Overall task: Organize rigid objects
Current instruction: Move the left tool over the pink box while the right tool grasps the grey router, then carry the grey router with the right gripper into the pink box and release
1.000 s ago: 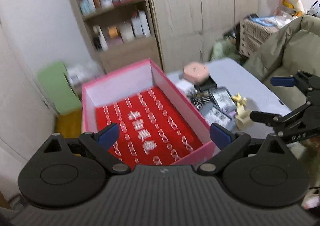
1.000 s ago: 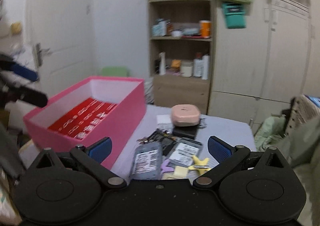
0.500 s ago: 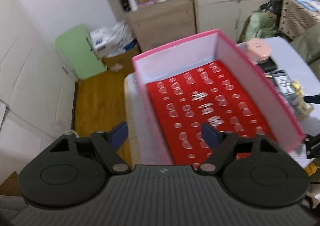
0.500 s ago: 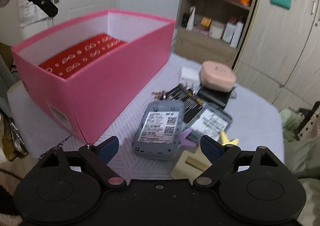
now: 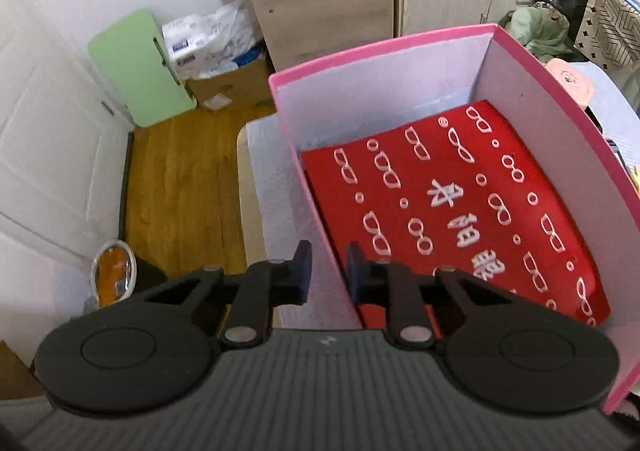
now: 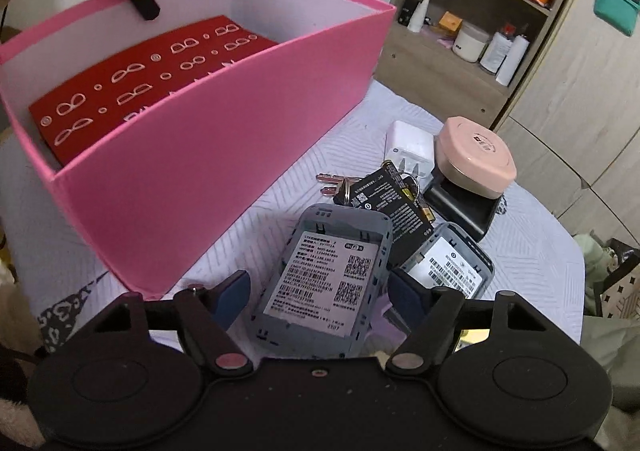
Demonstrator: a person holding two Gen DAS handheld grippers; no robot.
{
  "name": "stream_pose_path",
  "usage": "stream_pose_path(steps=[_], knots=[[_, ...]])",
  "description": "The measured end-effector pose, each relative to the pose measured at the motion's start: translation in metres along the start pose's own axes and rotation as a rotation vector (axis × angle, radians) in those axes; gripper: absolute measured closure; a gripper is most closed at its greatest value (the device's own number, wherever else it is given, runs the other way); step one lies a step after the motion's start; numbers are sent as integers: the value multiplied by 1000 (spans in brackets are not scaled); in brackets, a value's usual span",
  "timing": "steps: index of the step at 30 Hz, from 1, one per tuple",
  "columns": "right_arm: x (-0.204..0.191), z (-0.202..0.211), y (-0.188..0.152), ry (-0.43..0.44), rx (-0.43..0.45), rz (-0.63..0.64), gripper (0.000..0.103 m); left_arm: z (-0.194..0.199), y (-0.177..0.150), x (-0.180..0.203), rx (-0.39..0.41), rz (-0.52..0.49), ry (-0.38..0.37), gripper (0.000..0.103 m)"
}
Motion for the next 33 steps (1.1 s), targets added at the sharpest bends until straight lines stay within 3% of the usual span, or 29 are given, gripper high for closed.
stream_pose_path(steps=[9,13,21,25,33], knots=[[4,-10,7,39,-30,-49,27,-14,-2,-2,59,68,-7,87],[15,-14,11,79,-72,-139,37,-15,-8,-5,86,86,14,95],[33,-18,12,155,-137,-345,38,-14,-8,-1,135,34,57,96],[43,-11,13,155,-121,-428,38,-16,-5,0,149,-31,95,97],[71,15,30,151,-38,-513,38,-12,-5,-5,177,25,84,97]])
Point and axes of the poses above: each gripper's, at about its wrist camera, not at the fingertips, and z roughly against the way its jaws point, x to its right, y to its top, the point moved 7 cm from there along -z, roughly the way its jaws point, and after that the axes turned 14 degrees about -y, right-handed, at the moved point
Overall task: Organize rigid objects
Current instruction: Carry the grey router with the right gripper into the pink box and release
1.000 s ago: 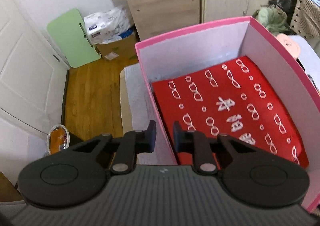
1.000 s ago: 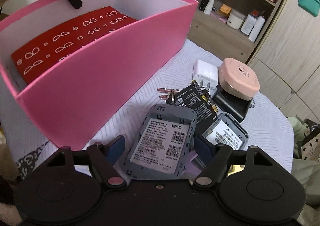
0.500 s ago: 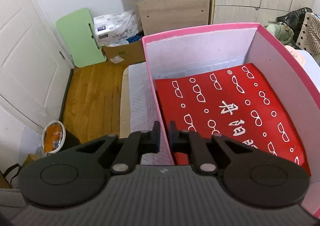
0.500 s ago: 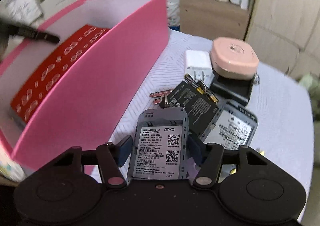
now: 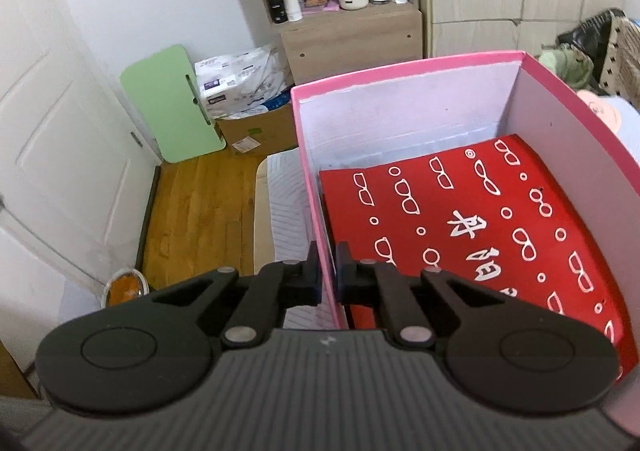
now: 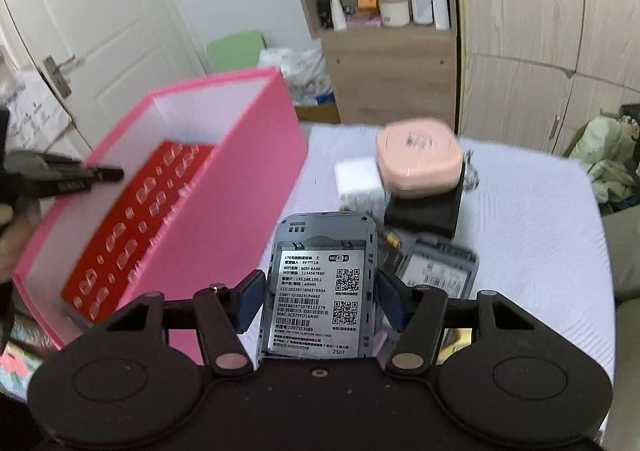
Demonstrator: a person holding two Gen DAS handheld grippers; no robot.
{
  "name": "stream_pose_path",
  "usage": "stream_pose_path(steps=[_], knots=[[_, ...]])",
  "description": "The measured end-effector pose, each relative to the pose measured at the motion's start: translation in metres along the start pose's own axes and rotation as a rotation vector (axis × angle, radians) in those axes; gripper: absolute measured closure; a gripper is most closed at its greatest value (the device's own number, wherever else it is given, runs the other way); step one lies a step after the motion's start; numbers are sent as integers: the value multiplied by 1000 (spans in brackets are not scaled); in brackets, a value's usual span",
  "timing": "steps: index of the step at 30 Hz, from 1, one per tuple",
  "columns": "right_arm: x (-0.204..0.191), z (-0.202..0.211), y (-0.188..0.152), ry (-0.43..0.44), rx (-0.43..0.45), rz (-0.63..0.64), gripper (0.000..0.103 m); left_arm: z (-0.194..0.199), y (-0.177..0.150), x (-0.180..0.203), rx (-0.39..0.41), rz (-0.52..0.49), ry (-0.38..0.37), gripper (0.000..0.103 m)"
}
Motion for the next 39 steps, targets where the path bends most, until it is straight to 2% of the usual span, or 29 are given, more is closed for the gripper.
stream_pose_path(steps=[4,9,14,19,22,25,28,32,36,39], knots=[[-2,17,22,4,43,-4,38,4,-1,-1,7,56,-12,97],[-16,36,56,12,105,52,38,3,7,-6,-58,102,-38,97],[-38,42,82,103,116,79,38,-3,8,-9,-135,191,-48,96],[-69,36,103,187,102,122,38,0,4,-5,-117,215,-18,96],[-90,28,112,228,79,151,38,-1,1,-4,-93,237,-1,95],[-108,14,120,231,59,169,38,-6,-1,-6,-69,252,21,95],[-125,-2,124,243,21,174,38,-7,-4,-12,-53,324,-7,96],[-146,-32,127,238,-55,165,38,-9,-5,-13,-56,321,-15,96],[-159,-68,125,246,-167,99,38,-9,-4,-8,-57,290,5,96],[-172,-87,123,233,-203,95,38,-8,-5,-9,-54,296,-1,96]])
Point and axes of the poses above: each gripper's, at about its wrist camera, not at the fingertips, and z roughly against the way its jaws point, x to its right, y to its top, the point moved 7 cm from there along -z, roughly the way its jaws point, and after that the axes turned 14 degrees about -y, right-handed, at the moved point
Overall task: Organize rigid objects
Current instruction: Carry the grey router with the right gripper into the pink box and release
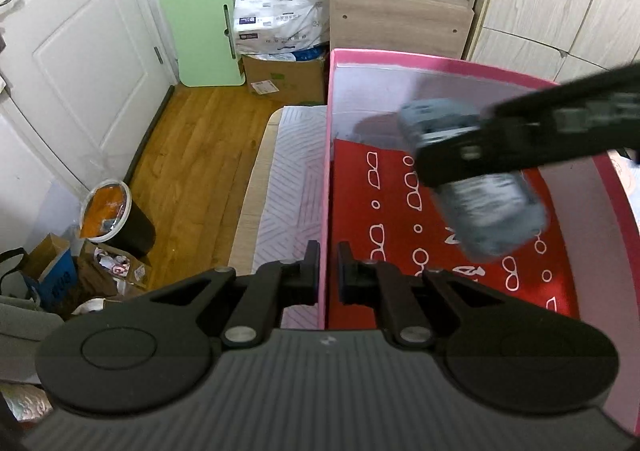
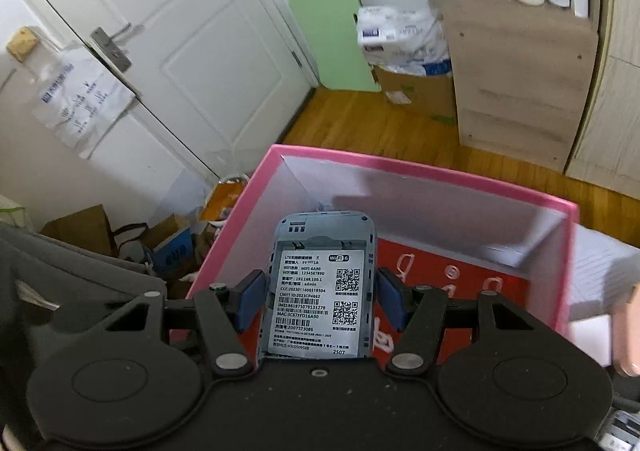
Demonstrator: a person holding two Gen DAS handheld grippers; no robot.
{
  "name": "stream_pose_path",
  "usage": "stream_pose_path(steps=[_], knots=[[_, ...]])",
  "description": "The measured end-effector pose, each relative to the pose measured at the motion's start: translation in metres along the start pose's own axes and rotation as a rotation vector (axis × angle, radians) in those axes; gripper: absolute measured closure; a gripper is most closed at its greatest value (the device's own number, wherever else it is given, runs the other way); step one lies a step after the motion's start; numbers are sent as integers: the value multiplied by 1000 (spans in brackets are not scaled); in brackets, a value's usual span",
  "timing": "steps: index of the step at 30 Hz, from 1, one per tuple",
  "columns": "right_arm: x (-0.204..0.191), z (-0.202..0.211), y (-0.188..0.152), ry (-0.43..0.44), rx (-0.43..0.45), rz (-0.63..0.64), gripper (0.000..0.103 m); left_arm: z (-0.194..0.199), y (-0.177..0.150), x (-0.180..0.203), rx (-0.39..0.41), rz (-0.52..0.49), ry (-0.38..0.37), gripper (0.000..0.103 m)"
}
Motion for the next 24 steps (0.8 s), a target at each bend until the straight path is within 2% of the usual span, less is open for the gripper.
stream_pose_path(steps=[7,11,13,18,24], knots=[[-5,-39,0,-36,-79,-56,38,1,1,-2,13,11,-10,97],[-1,-57,-5,3,-157,-159,36,2,0,-2,11,4,-11,97],[2,-58,-5,5,-163,-184,35,2,0,-3,14,16,-16,97],[4,-27,0,-53,-69,-144,31,1,1,-3,16,28,-23,97],[9,48,-6,49,20,-124,30,1,1,-6,19,36,-30,97]])
Point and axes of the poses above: each gripper's, at about its wrist camera, not at the fingertips, and z roughly against the way its jaws point, x to its right, y to its top, the point moved 7 cm from there along -z, roughly the way its jaws point, and after that the axes turned 14 degrees about -y, right-handed, at the moved point
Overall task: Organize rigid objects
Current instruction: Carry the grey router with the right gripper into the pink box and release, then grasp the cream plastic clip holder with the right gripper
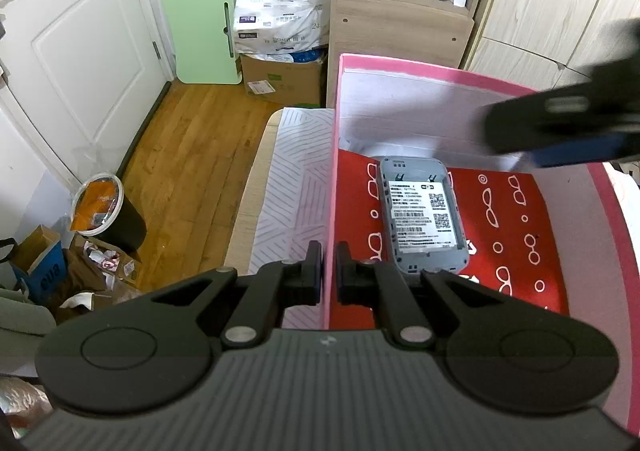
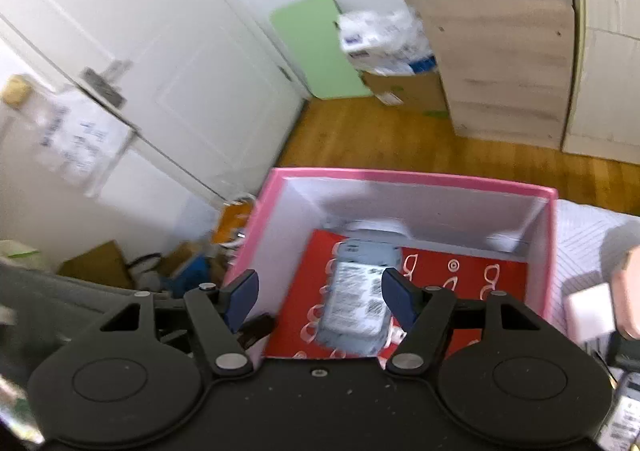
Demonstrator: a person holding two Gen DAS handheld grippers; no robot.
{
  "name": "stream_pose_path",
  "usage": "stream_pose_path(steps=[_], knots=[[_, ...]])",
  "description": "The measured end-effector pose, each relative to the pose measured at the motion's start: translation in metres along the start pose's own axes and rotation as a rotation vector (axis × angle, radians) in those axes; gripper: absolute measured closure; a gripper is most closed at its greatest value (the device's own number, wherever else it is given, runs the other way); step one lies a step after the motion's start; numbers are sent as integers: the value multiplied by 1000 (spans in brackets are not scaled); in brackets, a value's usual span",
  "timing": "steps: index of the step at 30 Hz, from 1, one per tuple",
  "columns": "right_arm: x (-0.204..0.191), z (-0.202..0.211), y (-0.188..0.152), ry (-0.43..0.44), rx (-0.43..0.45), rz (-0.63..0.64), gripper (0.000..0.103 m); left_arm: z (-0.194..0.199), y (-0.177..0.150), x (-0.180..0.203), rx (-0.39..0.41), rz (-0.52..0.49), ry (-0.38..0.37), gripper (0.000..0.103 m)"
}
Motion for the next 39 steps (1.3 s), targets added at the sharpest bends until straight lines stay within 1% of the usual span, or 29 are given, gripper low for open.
stream_pose_path(steps=[6,8,10,12,14,17,21,23,25,27,30,31,35,39], knots=[[10,64,-19,67,51,20,30,0,0,0,1,1,-1,97],[19,77,-24,69,69,21,30,0,-1,0,1,3,-3,97],[30,91,-32,53,88,19,30,0,-1,-1,1,2,-3,97],[41,100,-41,40,98,4,30,0,-1,-2,3,12,-10,97],[55,109,-50,43,97,-24,28,0,0,-5,6,40,-32,97],[81,114,-70,64,90,-102,25,0,0,-9,6,67,-61,96],[120,105,-103,4,76,-188,25,0,-1,-6,4,56,-57,96],[136,98,-120,-41,58,-216,25,0,-1,-7,3,51,-55,96],[152,93,-137,-124,62,-228,25,0,-1,-7,1,41,-51,96],[164,88,-151,-232,87,-220,25,1,-1,-7,1,40,-50,96],[175,82,-170,-397,126,-160,25,1,-1,-6,-1,31,-46,96],[176,80,-176,-428,134,-136,25,1,-1,-6,-2,26,-46,96],[172,67,-194,-474,138,-52,25,1,-1,-6,-2,20,-44,96],[171,55,-207,-488,143,-6,25,1,-1,-5,-2,17,-43,96]])
Point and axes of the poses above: each gripper's, at about its wrist camera, not at the fingertips, and z roughly against the way its jaws point, x to its right, y to its top, the point moved 7 cm from there along -z, roughly the way its jaws point, and after that the axes turned 14 degrees about -y, right-handed, at the moved point
